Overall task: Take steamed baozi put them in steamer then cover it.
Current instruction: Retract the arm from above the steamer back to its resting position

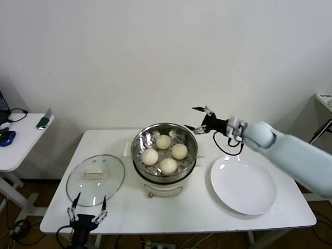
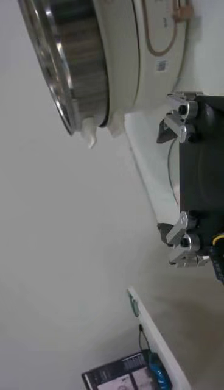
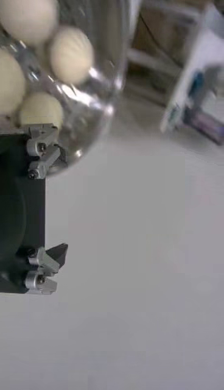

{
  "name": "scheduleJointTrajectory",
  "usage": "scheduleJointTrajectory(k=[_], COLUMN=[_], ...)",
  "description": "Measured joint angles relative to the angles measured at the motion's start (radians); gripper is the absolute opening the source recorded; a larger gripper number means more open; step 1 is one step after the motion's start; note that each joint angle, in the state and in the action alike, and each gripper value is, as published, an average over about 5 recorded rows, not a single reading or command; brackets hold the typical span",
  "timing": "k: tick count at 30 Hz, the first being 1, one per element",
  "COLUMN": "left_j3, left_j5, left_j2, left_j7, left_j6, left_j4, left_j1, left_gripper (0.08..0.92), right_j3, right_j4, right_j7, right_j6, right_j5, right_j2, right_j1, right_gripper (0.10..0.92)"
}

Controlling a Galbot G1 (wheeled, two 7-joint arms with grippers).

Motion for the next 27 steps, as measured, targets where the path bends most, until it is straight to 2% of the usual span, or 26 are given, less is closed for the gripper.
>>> scheduleJointTrajectory(k=[8,17,27], left_j3=[-0.015,0.001,0.021], left_j5=[0.155,0.489,0.909], left_j2=[0.011,0.047,0.044], left_j7=[-0.01,-0.012,-0.065], left_j6=[0.037,0.102,0.163], left_j4=[-0.013,-0.003,0.125], left_j1=[-0.027,-0.08,-0.2], left_gripper=[0.823,0.823,0.823], right_j3=[0.422,0.783,1.02], right_j4=[0.065,0.147,0.21], right_j7=[0.11,0.178,0.198], right_j6=[0.034,0.013,-0.035], right_j5=[-0.037,-0.062,-0.111], right_j2=[0.058,0.171,0.27], right_j1=[-0.383,-0.732,-0.973], right_gripper=[0.823,0.823,0.823])
